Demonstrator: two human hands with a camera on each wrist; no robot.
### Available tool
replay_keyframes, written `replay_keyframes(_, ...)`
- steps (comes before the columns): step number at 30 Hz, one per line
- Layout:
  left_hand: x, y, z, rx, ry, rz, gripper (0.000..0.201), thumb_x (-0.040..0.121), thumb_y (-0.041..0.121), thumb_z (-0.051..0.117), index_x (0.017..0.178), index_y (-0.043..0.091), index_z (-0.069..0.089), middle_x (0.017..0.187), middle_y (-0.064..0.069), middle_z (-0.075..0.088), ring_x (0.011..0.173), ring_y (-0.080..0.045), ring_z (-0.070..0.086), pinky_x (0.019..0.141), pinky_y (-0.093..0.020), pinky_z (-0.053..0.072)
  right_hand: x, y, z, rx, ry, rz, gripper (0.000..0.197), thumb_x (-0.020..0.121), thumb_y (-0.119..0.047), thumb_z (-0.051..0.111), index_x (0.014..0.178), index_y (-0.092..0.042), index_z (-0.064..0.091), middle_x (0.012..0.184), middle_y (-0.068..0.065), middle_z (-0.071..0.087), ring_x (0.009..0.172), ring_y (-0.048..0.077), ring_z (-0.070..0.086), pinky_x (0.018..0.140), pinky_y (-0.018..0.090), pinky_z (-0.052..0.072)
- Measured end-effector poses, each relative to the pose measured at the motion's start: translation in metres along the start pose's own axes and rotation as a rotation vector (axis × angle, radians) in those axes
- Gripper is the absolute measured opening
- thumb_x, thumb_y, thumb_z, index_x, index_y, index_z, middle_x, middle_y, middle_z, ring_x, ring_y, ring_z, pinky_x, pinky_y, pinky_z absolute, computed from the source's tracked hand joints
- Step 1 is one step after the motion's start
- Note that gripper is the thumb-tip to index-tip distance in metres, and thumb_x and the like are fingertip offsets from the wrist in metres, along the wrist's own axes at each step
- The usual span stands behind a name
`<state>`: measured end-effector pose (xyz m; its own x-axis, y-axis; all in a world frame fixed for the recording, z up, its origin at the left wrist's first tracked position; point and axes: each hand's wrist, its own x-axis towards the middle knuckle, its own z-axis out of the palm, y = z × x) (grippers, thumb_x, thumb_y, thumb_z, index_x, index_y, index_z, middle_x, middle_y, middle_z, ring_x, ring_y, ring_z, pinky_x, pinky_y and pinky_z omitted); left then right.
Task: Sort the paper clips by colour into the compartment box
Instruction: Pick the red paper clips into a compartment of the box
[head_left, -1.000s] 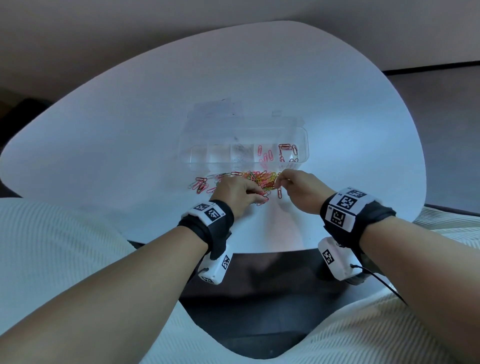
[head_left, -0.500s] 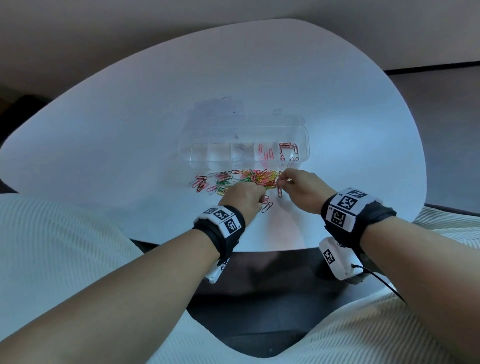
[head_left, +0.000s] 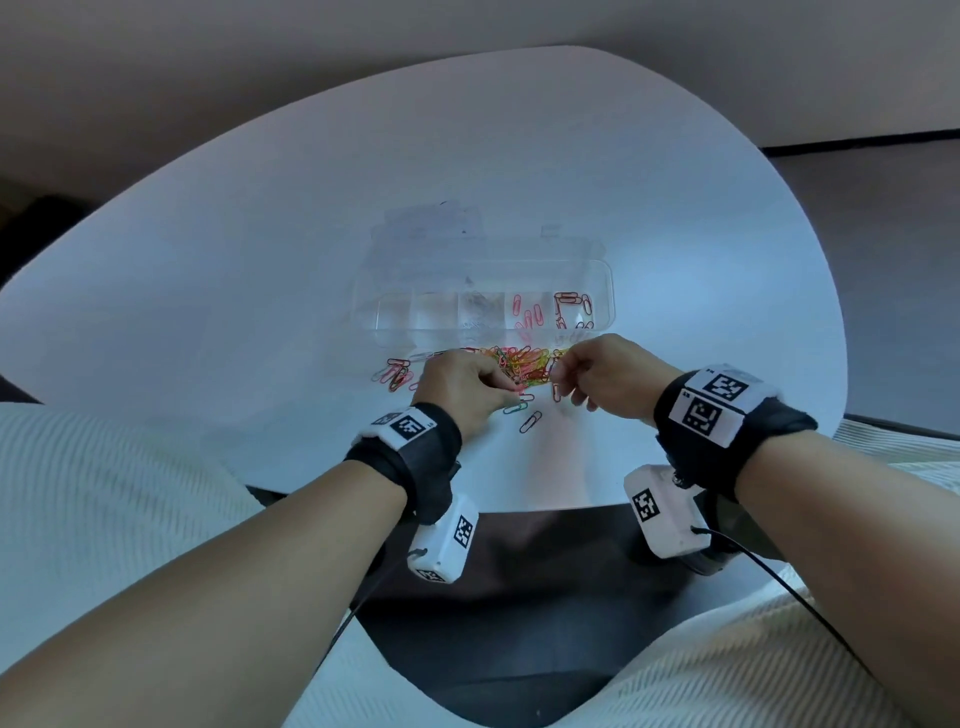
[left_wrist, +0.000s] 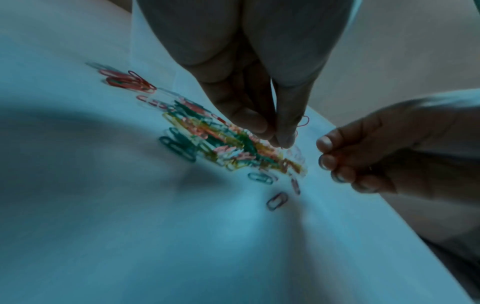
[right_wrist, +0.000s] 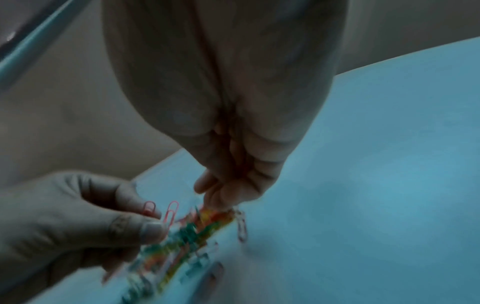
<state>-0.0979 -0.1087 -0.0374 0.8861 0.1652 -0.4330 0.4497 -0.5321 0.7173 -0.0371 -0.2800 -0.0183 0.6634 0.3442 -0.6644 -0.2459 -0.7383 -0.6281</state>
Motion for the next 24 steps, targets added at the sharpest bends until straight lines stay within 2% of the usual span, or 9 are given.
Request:
replay_keyframes(2, 0.0, 0.007, -0.008, -0.085, 0.068, -0.017, 0.011, 0.072, 0.012, 0.082, 0.068, 0.017, 0.073, 0.062, 0.008, 0.065, 0.056, -0.004, 0.056, 0.052, -0.009, 0.045, -0.004, -0.007, -0.005, 0.137, -0.02, -0.056, 0.037, 0.089, 0.016, 0.035, 0.084, -0.005, 0.065, 0.08, 0.009, 0.065, 0.067, 0.018, 0.061, 0.066, 0.026, 0.054)
replay_keyframes(5, 0.006, 0.022, -0.019, -0.184, 0.149, 0.005, 0.012, 0.07, 0.013, 0.083, 0.066, 0.018, 0.073, 0.065, 0.004, 0.069, 0.058, -0.007, 0.059, 0.06, -0.018, 0.05, -0.006, -0.025, -0.013, 0.367, 0.003, -0.172, 0.028, 0.092, 0.016, 0.041, 0.095, -0.001, 0.063, 0.089, 0.017, 0.067, 0.066, 0.018, 0.067, 0.074, 0.029, 0.06)
replay_keyframes(8, 0.016, 0.033, -0.025, -0.196, 0.187, 0.018, 0.013, 0.07, 0.014, 0.083, 0.065, 0.019, 0.072, 0.068, 0.004, 0.07, 0.062, -0.01, 0.061, 0.068, -0.025, 0.056, 0.004, -0.035, -0.015, 0.31, 0.174, -0.236, 0.024, 0.09, 0.005, 0.056, 0.086, -0.016, 0.066, 0.089, 0.01, 0.073, 0.078, 0.022, 0.073, 0.082, 0.047, 0.058)
replay_keyframes(9, 0.019, 0.034, -0.026, -0.194, 0.197, 0.009, 0.014, 0.07, 0.014, 0.083, 0.065, 0.019, 0.072, 0.069, 0.004, 0.07, 0.063, -0.01, 0.061, 0.071, -0.027, 0.057, 0.009, -0.036, -0.014, 0.258, 0.251, -0.233, 0.024, 0.089, 0.003, 0.059, 0.084, -0.019, 0.067, 0.088, 0.007, 0.074, 0.078, 0.02, 0.073, 0.08, 0.047, 0.058)
replay_keyframes(11, 0.024, 0.034, -0.027, -0.175, 0.218, -0.02, 0.014, 0.07, 0.015, 0.084, 0.064, 0.019, 0.072, 0.069, 0.005, 0.07, 0.064, -0.013, 0.064, 0.075, -0.032, 0.059, 0.016, -0.038, -0.012, 0.136, 0.389, -0.208, 0.022, 0.087, -0.001, 0.062, 0.094, -0.021, 0.068, 0.091, 0.003, 0.074, 0.078, 0.014, 0.072, 0.074, 0.036, 0.06)
replay_keyframes(13, 0.029, 0.032, -0.028, -0.152, 0.239, -0.058, 0.015, 0.068, 0.017, 0.084, 0.062, 0.021, 0.071, 0.068, 0.007, 0.07, 0.067, -0.017, 0.068, 0.075, -0.036, 0.059, 0.022, -0.037, -0.008, 0.074, 0.429, -0.192, 0.031, 0.087, -0.003, 0.064, 0.111, -0.022, 0.066, 0.102, 0.002, 0.072, 0.084, 0.011, 0.069, 0.07, 0.026, 0.057)
replay_keyframes(16, 0.034, 0.032, -0.03, -0.14, 0.262, -0.107, 0.018, 0.068, 0.017, 0.083, 0.059, 0.022, 0.068, 0.065, 0.007, 0.069, 0.062, -0.02, 0.069, 0.072, -0.039, 0.06, 0.026, -0.037, -0.004, 0.05, 0.347, -0.217, 0.049, 0.087, -0.001, 0.062, 0.131, -0.023, 0.056, 0.124, 0.005, 0.065, 0.1, 0.01, 0.065, 0.086, 0.018, 0.048)
replay_keyframes(20, 0.044, 0.045, -0.029, -0.104, 0.261, -0.097, 0.017, 0.07, 0.021, 0.083, 0.061, 0.021, 0.069, 0.067, 0.007, 0.07, 0.065, -0.02, 0.069, 0.072, -0.036, 0.06, 0.023, -0.034, -0.009, 0.105, 0.32, -0.23, 0.056, 0.089, 0.004, 0.047, 0.138, -0.023, 0.048, 0.132, 0.006, 0.059, 0.114, 0.012, 0.06, 0.099, 0.025, 0.046)
replay_keyframes(24, 0.053, 0.061, -0.023, 0.026, 0.232, -0.065, 0.011, 0.074, 0.023, 0.08, 0.071, 0.024, 0.07, 0.08, 0.007, 0.071, 0.073, -0.017, 0.067, 0.067, -0.025, 0.053, 0.019, -0.028, -0.017, 0.139, 0.458, -0.253, 0.051, 0.086, 0.004, 0.045, 0.126, -0.025, 0.058, 0.115, 0.0, 0.068, 0.103, 0.009, 0.064, 0.094, 0.031, 0.052)
